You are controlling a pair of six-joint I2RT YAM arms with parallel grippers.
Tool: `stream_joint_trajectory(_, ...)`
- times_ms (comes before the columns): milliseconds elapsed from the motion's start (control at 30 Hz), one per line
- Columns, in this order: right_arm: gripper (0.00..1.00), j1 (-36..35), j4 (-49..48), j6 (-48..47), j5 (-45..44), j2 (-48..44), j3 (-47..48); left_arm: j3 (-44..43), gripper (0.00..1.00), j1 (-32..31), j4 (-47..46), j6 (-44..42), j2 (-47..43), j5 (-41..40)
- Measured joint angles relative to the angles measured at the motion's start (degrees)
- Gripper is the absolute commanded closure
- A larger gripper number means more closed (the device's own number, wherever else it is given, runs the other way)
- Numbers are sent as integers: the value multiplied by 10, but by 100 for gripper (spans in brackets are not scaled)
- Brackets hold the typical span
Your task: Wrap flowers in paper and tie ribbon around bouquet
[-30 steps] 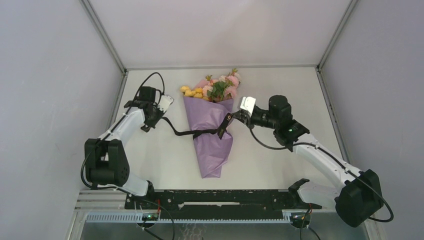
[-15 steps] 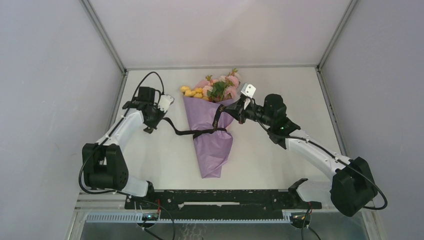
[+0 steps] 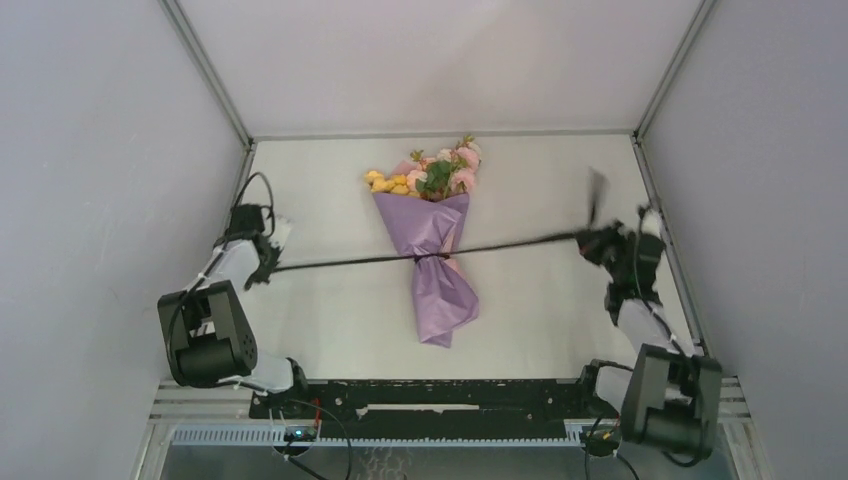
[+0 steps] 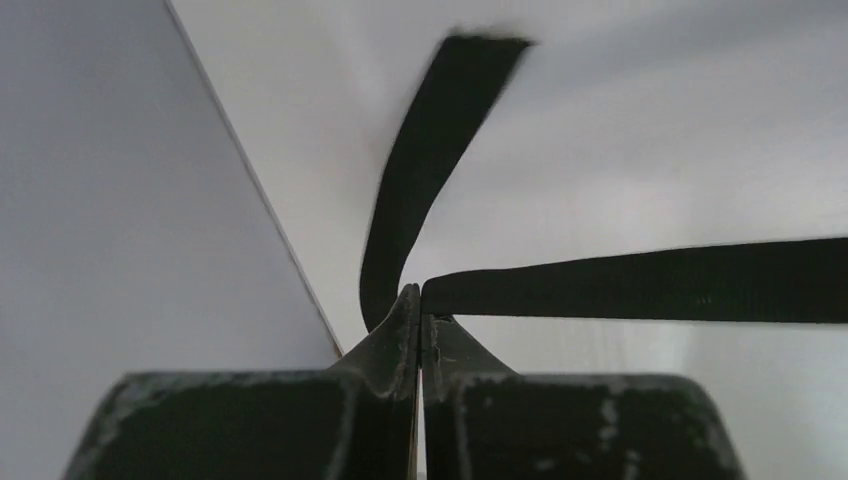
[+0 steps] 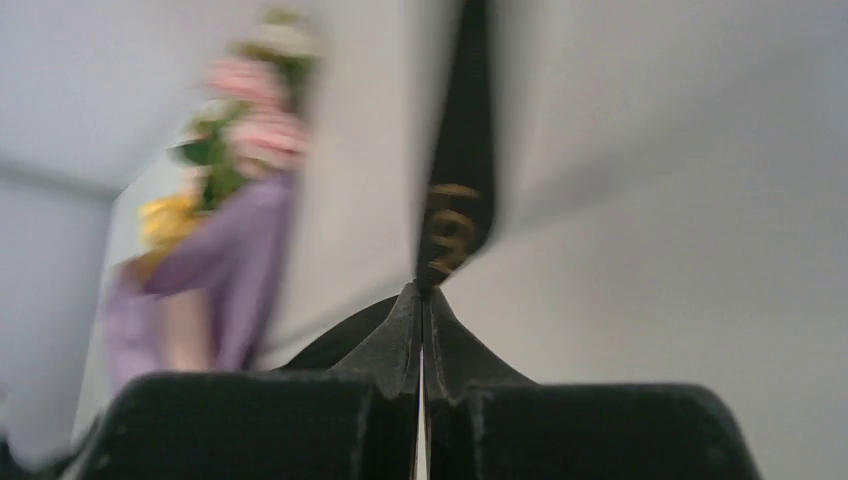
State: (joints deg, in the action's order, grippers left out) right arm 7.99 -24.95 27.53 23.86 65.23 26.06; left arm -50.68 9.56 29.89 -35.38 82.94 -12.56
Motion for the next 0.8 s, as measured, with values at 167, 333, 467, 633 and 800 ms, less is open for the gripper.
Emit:
stream_joint_trajectory(167, 100, 179, 49, 83, 4, -66, -159, 86, 100, 103, -25, -49, 17, -28)
stream_joint_trajectory(333, 100, 226, 50, 98, 51, -68, -151, 87, 100, 135, -45, -76, 29, -27)
stream_joint_trajectory(467, 100, 264, 50, 103, 89, -63, -142, 76, 100, 153, -54, -88, 39, -24)
stream_joint_trajectory(633, 100, 293, 57, 104, 127, -61, -142, 49, 100, 174, -60, -103, 68, -23)
stream_joint_trajectory(800, 100, 296, 57, 103, 142, -47, -142, 35, 100, 179, -59, -113, 73, -22)
